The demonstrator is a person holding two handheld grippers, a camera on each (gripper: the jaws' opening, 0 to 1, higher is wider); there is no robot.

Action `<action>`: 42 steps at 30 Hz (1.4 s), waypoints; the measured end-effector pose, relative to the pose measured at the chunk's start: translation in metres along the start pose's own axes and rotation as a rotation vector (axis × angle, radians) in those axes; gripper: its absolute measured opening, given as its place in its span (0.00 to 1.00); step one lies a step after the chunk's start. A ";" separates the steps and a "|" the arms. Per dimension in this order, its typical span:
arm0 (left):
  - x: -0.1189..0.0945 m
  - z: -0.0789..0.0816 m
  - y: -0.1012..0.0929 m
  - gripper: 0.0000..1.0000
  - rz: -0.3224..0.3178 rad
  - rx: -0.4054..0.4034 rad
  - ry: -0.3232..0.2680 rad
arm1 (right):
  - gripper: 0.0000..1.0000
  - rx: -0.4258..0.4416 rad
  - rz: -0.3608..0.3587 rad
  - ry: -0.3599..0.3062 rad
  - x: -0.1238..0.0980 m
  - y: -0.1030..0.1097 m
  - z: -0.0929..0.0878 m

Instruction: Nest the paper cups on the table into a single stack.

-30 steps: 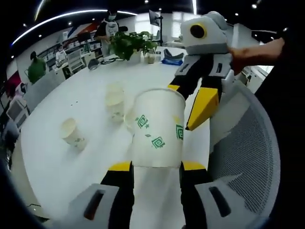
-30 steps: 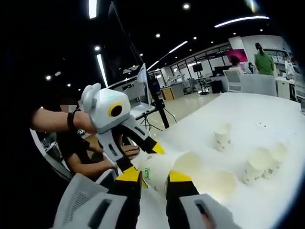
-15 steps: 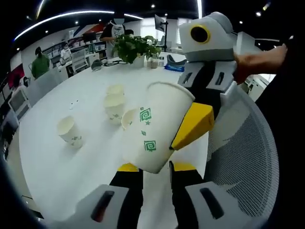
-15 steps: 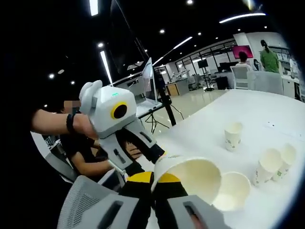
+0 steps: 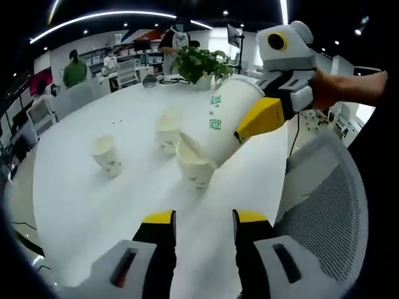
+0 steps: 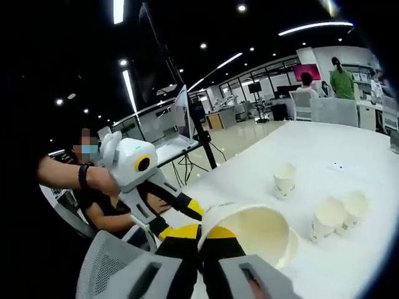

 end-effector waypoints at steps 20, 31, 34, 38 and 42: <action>-0.001 -0.014 -0.009 0.46 0.042 -0.074 -0.010 | 0.00 0.010 -0.177 0.123 0.007 -0.042 -0.021; -0.002 -0.019 -0.007 0.45 0.057 -0.083 -0.004 | 0.00 -0.074 -0.206 0.209 0.012 -0.051 -0.022; 0.000 -0.021 -0.005 0.45 0.058 -0.092 -0.004 | 0.00 -0.147 -0.201 0.282 0.014 -0.051 -0.024; 0.003 -0.026 -0.007 0.45 0.055 -0.094 0.007 | 0.00 -0.221 -0.193 0.370 0.015 -0.050 -0.026; 0.005 -0.026 -0.011 0.44 0.050 -0.094 0.010 | 0.00 -0.301 -0.193 0.449 0.014 -0.056 -0.026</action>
Point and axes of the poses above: the point that each gripper's makers call its tool centre point, and the gripper's own axes: x roughly forward along the fingers, y roughly to its left, z roughly out of its top, the point moved 2 cm from there along -x, roughly backward along the fingers, and after that the axes turned 1 degree about x, right-handed, at the moved point
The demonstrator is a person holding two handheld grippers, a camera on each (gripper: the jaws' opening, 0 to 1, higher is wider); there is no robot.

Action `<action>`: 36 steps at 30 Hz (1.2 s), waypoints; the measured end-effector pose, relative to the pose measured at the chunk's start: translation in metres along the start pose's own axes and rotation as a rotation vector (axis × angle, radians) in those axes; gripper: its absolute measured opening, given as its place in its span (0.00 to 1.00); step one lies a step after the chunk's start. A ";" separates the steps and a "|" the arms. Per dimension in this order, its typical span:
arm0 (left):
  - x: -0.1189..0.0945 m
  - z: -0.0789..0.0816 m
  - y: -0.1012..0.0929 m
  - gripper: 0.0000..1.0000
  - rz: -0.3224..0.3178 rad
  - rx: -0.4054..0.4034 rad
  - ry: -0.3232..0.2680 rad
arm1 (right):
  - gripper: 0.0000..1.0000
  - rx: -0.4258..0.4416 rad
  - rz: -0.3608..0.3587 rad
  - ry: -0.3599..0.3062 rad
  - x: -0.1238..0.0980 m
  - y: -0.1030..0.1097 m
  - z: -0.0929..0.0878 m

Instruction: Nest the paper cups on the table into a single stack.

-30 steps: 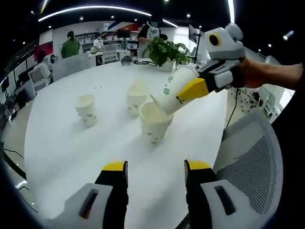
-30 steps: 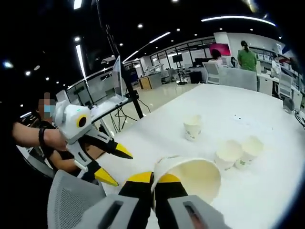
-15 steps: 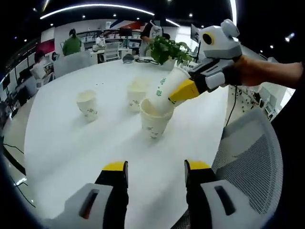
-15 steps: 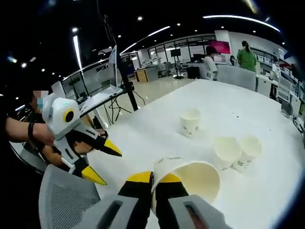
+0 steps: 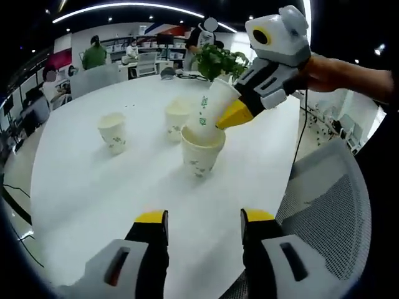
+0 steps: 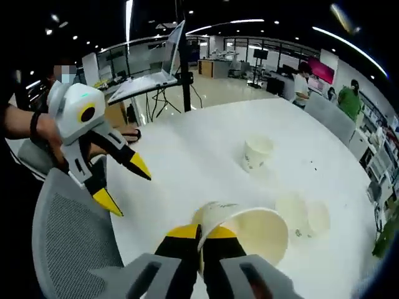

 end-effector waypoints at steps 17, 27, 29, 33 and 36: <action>0.002 -0.002 0.003 0.43 0.004 -0.015 -0.010 | 0.00 -0.212 0.058 0.233 0.017 0.006 -0.013; 0.002 -0.005 0.003 0.43 0.008 -0.024 -0.008 | 0.02 -0.229 0.079 0.253 0.025 0.005 -0.016; 0.002 -0.005 0.004 0.43 0.010 -0.027 -0.008 | 0.03 -0.234 0.077 0.251 0.026 0.004 -0.015; 0.003 -0.005 0.004 0.43 0.010 -0.027 -0.009 | 0.04 -0.234 0.075 0.243 0.025 0.004 -0.014; 0.004 -0.006 0.004 0.43 0.010 -0.028 -0.007 | 0.06 -0.235 0.072 0.232 0.024 0.003 -0.014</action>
Point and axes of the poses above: the point that each gripper's makers call its tool centre point, and the gripper's own axes: x roughly forward along the fingers, y roughly to its left, z roughly out of its top, the point moved 2 cm from there along -x, roughly backward along the fingers, and after that the axes turned 1 degree about x, right-handed, at the moved point
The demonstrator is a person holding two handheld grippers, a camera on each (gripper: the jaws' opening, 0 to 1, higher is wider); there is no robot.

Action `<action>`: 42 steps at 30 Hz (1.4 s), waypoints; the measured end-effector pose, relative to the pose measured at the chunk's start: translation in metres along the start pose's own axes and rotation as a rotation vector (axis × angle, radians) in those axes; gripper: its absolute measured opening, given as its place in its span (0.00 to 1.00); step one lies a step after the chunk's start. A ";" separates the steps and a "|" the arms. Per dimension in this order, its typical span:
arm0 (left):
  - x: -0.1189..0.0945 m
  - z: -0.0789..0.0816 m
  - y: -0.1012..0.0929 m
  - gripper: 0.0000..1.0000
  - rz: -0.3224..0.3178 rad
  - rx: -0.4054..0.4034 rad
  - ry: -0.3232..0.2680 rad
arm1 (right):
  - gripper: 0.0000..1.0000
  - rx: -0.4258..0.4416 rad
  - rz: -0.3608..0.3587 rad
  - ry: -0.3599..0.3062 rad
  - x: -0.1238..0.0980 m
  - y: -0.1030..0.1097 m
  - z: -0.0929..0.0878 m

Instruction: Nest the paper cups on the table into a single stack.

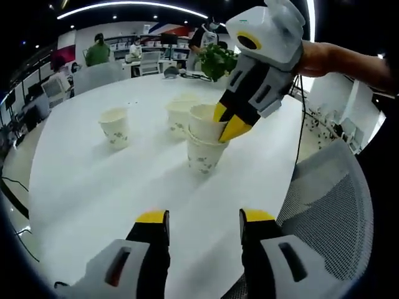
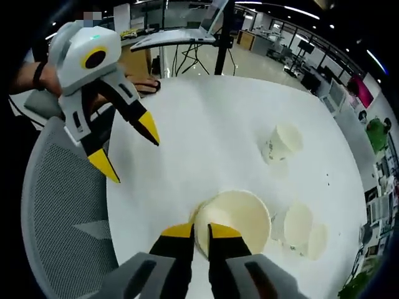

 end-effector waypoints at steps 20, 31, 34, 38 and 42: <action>0.006 -0.001 -0.014 0.45 0.003 -0.040 -0.017 | 0.13 0.228 -0.023 -0.206 -0.034 -0.022 0.012; 0.012 0.005 -0.022 0.51 0.065 -0.082 -0.066 | 0.24 0.505 -0.088 -0.415 -0.053 -0.053 0.006; 0.011 0.007 -0.021 0.53 0.078 -0.092 -0.073 | 0.27 0.521 -0.092 -0.413 -0.057 -0.060 0.000; 0.010 0.007 -0.018 0.54 0.095 -0.097 -0.078 | 0.30 0.559 -0.103 -0.421 -0.057 -0.074 -0.003; 0.009 0.006 -0.016 0.56 0.112 -0.112 -0.083 | 0.34 0.607 -0.109 -0.429 -0.054 -0.094 -0.005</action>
Point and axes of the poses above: the point that each gripper's makers call its tool centre point, and the gripper's own axes: x roughly forward along the fingers, y roughly to its left, z roughly out of its top, the point moved 2 cm from there along -x, roughly backward along the fingers, and after that the axes turned 1 degree about x, right-handed, at the moved point
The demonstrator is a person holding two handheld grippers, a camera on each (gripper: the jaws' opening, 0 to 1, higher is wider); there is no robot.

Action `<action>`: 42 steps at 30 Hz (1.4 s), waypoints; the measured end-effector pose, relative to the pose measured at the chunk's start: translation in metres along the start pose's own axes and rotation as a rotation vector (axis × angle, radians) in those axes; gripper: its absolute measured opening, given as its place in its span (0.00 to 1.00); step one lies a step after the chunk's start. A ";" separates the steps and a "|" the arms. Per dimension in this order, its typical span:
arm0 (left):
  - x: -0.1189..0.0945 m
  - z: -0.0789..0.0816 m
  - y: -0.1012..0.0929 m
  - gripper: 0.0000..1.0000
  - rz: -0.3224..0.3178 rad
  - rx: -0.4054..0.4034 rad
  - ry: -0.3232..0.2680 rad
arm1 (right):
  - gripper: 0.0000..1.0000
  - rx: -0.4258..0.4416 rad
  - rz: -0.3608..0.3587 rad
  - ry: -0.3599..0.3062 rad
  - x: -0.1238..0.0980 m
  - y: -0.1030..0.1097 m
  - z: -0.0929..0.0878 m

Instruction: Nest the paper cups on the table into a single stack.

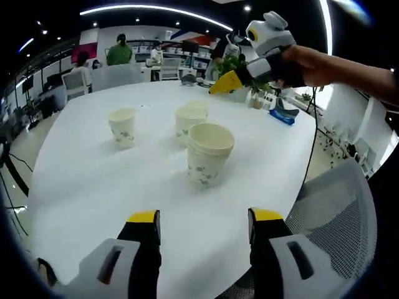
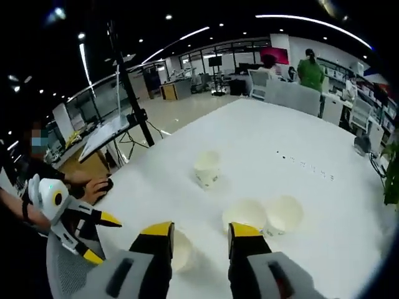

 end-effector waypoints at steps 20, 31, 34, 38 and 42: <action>0.004 -0.007 -0.002 0.60 0.036 -0.030 -0.041 | 0.33 -0.185 -0.017 0.189 0.040 -0.043 0.005; 0.004 -0.010 -0.002 0.58 0.038 -0.055 -0.043 | 0.32 -0.387 0.067 0.349 0.067 -0.021 -0.010; 0.005 -0.011 -0.001 0.58 0.040 -0.054 -0.042 | 0.32 -0.437 0.069 0.418 0.085 -0.027 -0.026; 0.004 -0.010 -0.004 0.58 0.041 -0.048 -0.038 | 0.30 -0.454 0.057 0.465 0.099 -0.030 -0.039; 0.003 -0.010 -0.003 0.58 0.047 -0.049 -0.037 | 0.18 -0.467 0.058 0.483 0.107 -0.025 -0.045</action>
Point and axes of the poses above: the point that each gripper's makers call its tool centre point, and the gripper's own axes: x roughly forward along the fingers, y roughly to its left, z roughly out of its top, the point moved 2 cm from there along -x, roughly backward along the fingers, and after that the axes turned 1 degree about x, right-handed, at the moved point
